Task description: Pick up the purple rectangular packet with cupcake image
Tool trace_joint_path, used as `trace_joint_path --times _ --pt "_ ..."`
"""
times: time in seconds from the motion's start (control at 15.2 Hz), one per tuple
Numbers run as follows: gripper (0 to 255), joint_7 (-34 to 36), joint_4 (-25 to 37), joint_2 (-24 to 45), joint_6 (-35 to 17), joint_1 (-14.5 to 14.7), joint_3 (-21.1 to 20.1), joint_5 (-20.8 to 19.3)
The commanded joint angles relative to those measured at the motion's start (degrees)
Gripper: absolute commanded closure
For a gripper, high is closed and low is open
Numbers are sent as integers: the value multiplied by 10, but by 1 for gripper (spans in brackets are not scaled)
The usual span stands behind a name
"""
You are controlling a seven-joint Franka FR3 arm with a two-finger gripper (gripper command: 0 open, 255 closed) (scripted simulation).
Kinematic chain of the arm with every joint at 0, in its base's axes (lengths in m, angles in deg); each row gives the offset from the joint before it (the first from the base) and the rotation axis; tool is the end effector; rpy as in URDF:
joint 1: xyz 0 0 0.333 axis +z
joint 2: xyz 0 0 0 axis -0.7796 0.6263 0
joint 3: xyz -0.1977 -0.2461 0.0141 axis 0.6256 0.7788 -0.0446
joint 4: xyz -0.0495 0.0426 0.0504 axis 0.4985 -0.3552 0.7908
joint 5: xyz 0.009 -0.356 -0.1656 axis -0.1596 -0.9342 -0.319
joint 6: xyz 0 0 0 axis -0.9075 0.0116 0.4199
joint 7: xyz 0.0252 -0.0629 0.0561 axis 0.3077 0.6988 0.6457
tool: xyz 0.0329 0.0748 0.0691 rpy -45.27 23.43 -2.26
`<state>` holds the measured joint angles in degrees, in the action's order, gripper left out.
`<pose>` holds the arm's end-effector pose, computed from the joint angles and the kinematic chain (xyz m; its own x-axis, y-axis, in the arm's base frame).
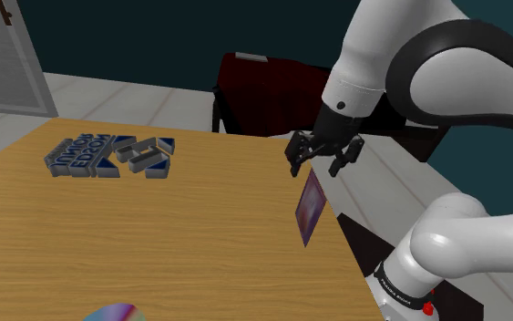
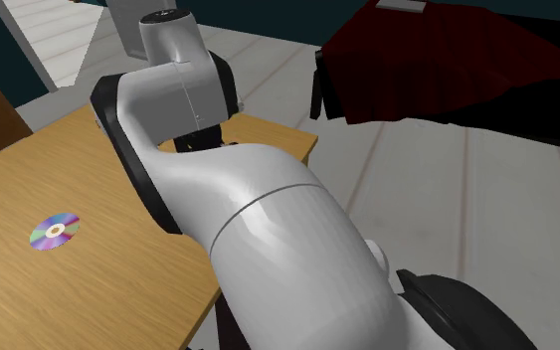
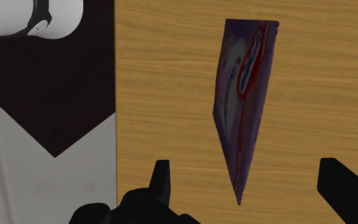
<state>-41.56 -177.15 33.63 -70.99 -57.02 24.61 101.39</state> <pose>0.2611 0.1761 0.5487 0.8120 -0.5748 0.1009 -0.5763 -0.8171 -0.0172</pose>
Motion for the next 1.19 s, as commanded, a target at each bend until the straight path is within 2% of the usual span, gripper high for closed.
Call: trace_joint_path --times 0.0,0.26,0.33,0.92,1.12 --pt "0 2 -13 -1 -12 1 -6 5" --pt "0 2 -34 -4 -30 4 -12 11" --pt "255 1 -34 -4 -30 4 -12 11" --pt "255 2 -34 -4 -30 4 -12 11" --pt "255 2 -10 -1 -9 1 -5 4"
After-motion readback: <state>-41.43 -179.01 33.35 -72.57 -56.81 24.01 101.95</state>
